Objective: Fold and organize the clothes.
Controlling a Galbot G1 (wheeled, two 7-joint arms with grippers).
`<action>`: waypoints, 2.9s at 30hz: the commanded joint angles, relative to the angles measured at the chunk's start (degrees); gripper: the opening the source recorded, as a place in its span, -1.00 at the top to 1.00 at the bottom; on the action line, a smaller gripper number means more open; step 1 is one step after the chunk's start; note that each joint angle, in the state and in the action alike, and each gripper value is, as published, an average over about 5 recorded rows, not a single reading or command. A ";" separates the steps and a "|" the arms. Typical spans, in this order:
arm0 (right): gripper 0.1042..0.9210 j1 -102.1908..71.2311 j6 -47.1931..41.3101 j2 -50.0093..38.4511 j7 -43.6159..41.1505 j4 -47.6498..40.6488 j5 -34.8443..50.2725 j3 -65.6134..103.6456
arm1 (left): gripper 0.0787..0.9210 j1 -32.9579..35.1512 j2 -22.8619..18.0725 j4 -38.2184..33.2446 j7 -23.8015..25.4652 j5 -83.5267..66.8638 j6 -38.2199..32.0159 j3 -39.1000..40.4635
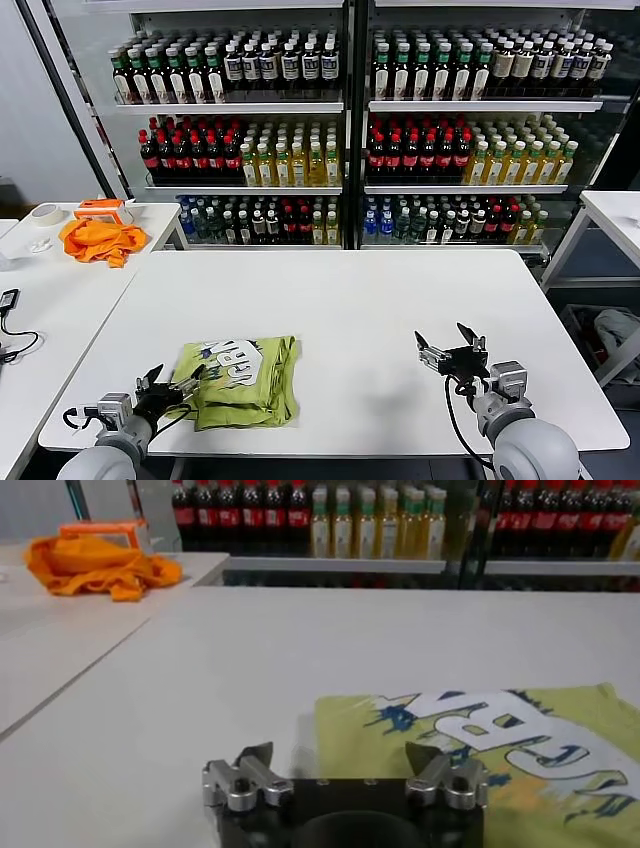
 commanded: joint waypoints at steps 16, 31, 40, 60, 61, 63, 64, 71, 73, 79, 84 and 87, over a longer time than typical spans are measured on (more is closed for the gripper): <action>-0.76 -1.24 0.26 0.32 0.38 0.76 -0.30 0.25 | 0.46 0.42 -2.32 1.63 2.92 7.15 -1.48 0.89; -0.76 -0.30 1.16 0.53 0.79 0.67 -0.39 -0.21 | 0.95 6.17 16.55 -8.58 3.77 5.13 10.51 -24.99; -0.76 0.37 1.20 0.97 0.84 0.57 -0.62 -0.92 | 0.95 7.91 17.52 -17.07 -2.02 -25.20 10.65 -26.97; -0.76 0.72 0.37 -0.34 2.34 0.53 -0.61 -1.94 | 0.95 -3.29 -8.76 -19.19 5.03 -8.51 5.59 11.31; -0.76 0.92 0.36 -0.36 2.36 0.45 -0.59 -1.88 | 0.95 -4.00 -8.93 -18.43 4.85 -8.39 5.52 11.58; -0.76 1.08 0.34 -0.37 2.37 0.40 -0.55 -1.68 | 0.95 -5.39 -9.49 -16.94 4.50 -8.09 5.41 12.30; -0.76 1.08 0.33 -0.36 2.37 0.41 -0.53 -1.55 | 0.95 -6.03 -9.82 -16.25 4.16 -7.86 5.45 12.76; -0.76 0.91 0.25 -0.32 2.21 0.71 -0.46 -0.99 | 0.87 -7.67 -11.33 -14.10 3.68 -8.57 2.70 15.59; -0.76 1.45 0.21 -0.24 2.14 0.57 -0.46 -1.43 | 0.77 -8.07 -11.89 -14.55 4.44 -9.39 1.77 15.49; -0.76 4.13 -0.59 1.16 1.79 -1.39 0.49 -4.48 | 0.36 -6.94 -10.35 -19.02 7.26 -9.57 1.36 8.55; -0.76 6.26 -2.48 2.37 0.96 -2.55 6.52 -10.01 | 0.01 -4.96 -3.73 -17.77 10.03 -6.57 0.37 -2.59; -0.76 6.94 -3.10 3.19 1.09 -2.76 9.26 -15.13 | -0.20 -3.33 -1.10 -15.31 10.71 -4.99 -0.05 -9.08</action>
